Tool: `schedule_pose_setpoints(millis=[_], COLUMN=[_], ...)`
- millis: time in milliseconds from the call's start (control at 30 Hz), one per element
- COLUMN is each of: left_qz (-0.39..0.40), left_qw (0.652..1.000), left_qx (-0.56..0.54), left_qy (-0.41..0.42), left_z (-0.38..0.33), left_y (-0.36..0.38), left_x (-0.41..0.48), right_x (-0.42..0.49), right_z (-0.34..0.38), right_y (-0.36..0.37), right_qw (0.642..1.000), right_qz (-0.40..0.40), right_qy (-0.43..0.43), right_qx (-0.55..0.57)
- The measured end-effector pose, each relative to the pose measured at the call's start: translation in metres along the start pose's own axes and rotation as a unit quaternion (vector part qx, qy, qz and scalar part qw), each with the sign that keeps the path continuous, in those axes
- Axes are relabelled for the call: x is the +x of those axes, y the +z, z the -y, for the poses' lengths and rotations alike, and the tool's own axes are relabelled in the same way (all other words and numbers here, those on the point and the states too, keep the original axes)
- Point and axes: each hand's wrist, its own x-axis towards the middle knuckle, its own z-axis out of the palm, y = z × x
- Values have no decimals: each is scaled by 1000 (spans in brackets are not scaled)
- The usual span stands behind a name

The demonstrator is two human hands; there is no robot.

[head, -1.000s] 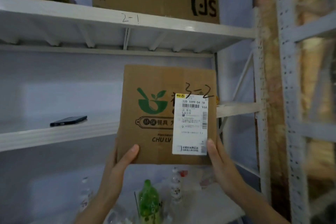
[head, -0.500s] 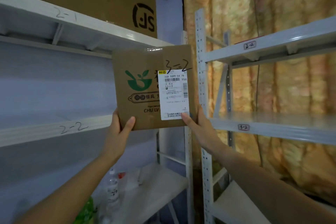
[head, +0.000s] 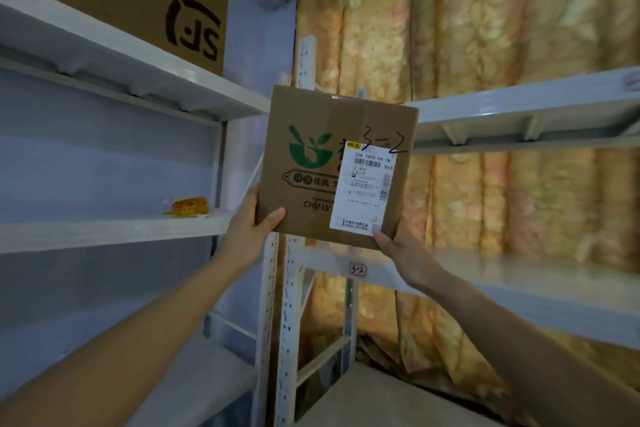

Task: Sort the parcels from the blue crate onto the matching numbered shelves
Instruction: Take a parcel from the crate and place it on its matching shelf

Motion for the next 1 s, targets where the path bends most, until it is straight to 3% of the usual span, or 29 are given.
schedule_pose_setpoints(millis=[167,333,767,1000], left_qz=[60,87,99,132], left_qw=[998,993,984,978], left_qx=[-34,-72,-99,-109], left_qy=[-1,-27,-107,-118], left_z=[6,32,157,213], left_y=[64,107,139,152], left_x=[44,67,125,135], right_x=[0,12,89,110], right_z=[-45,-81,-142,-164], right_y=[-47,-62,-15,-2], right_qw=[989,975,970,931], right_qz=[-105,-161,-179,-180], right_qy=[33,55,90,169], right_qx=[-99,-144,-141,-269])
